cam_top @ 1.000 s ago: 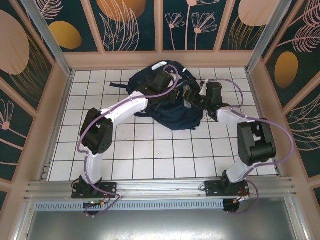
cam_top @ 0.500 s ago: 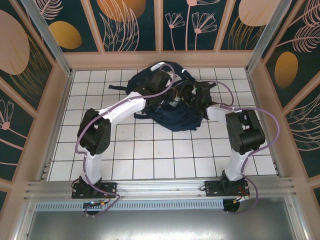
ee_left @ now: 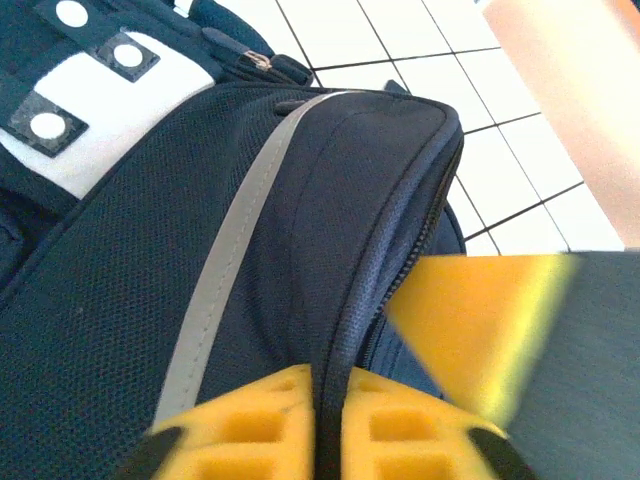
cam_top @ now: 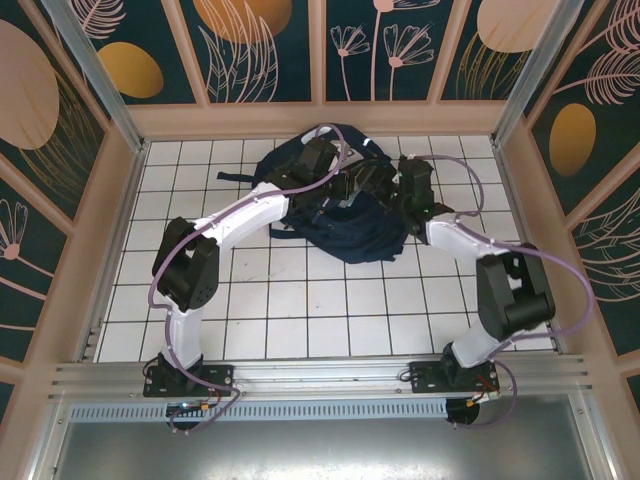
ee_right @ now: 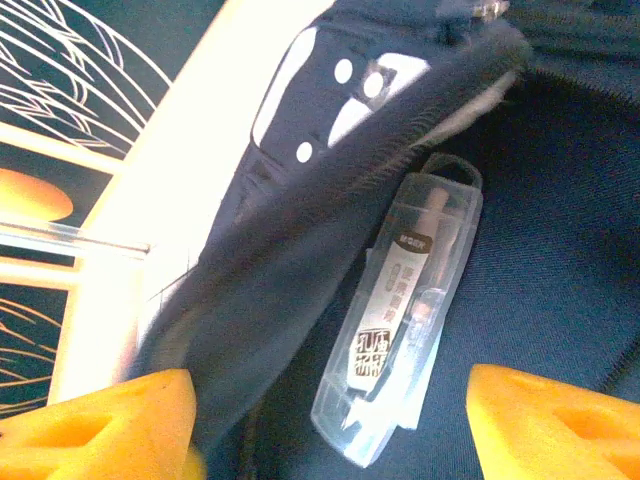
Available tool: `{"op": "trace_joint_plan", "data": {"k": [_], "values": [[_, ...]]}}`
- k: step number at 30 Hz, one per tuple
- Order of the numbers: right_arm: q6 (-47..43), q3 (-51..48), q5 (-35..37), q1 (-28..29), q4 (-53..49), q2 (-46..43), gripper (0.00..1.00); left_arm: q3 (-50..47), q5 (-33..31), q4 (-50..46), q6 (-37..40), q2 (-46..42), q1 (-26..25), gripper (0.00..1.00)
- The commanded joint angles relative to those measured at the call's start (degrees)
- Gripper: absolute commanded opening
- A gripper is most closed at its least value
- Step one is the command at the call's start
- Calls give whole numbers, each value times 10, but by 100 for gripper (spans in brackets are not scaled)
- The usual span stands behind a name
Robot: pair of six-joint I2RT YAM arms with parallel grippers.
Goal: Pack the student bag
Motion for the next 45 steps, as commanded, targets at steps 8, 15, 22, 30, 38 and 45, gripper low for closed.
{"op": "trace_joint_plan", "data": {"k": [8,15,22,30,38,45], "values": [[-61,-13,94,104,-130,-123,64,-59,63,106,-64,-60,37,45],[-7,8,131,205,-125,-60,64,-160,37,136,-59,-112,118,59],[80,58,162,267,-126,47,68,-230,37,179,-68,-92,174,59],[158,104,176,279,-139,130,65,-293,33,251,-99,-56,177,58],[203,133,214,275,-136,185,57,-340,38,300,-112,-32,177,57],[202,185,240,255,-142,234,42,-362,50,326,-114,-16,178,53]]}}
